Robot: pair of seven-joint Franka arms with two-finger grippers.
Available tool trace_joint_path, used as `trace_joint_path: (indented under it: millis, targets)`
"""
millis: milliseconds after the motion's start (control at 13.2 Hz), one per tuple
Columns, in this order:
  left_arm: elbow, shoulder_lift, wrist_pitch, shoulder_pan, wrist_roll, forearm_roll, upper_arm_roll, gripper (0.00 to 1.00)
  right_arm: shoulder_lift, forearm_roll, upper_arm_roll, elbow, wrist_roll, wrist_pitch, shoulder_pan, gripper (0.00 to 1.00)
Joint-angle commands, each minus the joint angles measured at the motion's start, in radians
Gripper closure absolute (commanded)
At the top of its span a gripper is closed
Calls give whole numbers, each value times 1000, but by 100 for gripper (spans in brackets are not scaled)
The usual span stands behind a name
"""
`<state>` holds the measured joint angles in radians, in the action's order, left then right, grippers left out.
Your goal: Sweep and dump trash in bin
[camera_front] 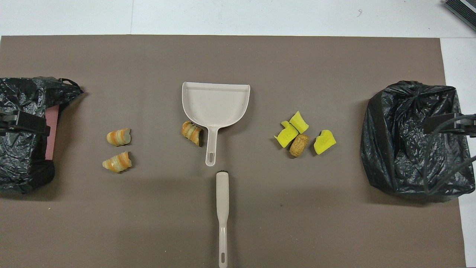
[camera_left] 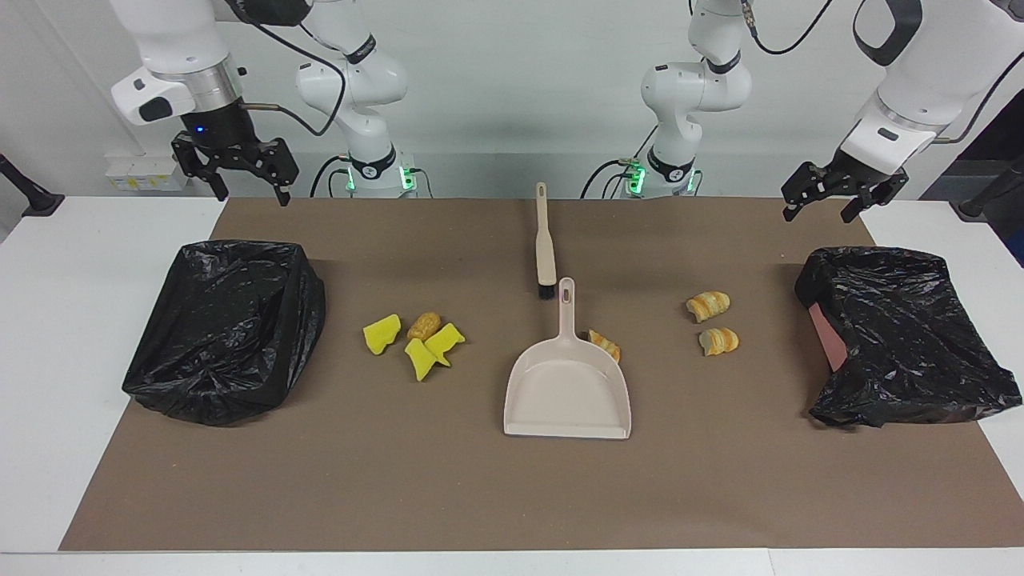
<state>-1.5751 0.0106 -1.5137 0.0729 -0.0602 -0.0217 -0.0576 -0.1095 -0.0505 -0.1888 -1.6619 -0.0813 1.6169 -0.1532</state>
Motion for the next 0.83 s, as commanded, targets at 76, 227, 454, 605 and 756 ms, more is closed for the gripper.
trace_joint_path:
  millis: [76,227,454,605,756]
  targets:
    - [-16,23,4,-2,-13,17,-2,0,10,24,31,14,51,9,40,0]
    - [-16,25,3,-2,-12,17,-2,0,8,26,44,13,51,8,52,0]
    - [-16,23,-3,-1,0,17,-2,0,8,27,69,13,51,6,69,0]
    - [-16,23,-3,-1,3,17,-2,0,7,27,69,11,46,3,60,0]
    - [-16,22,-3,1,5,16,-2,0,7,27,69,11,46,1,60,0]
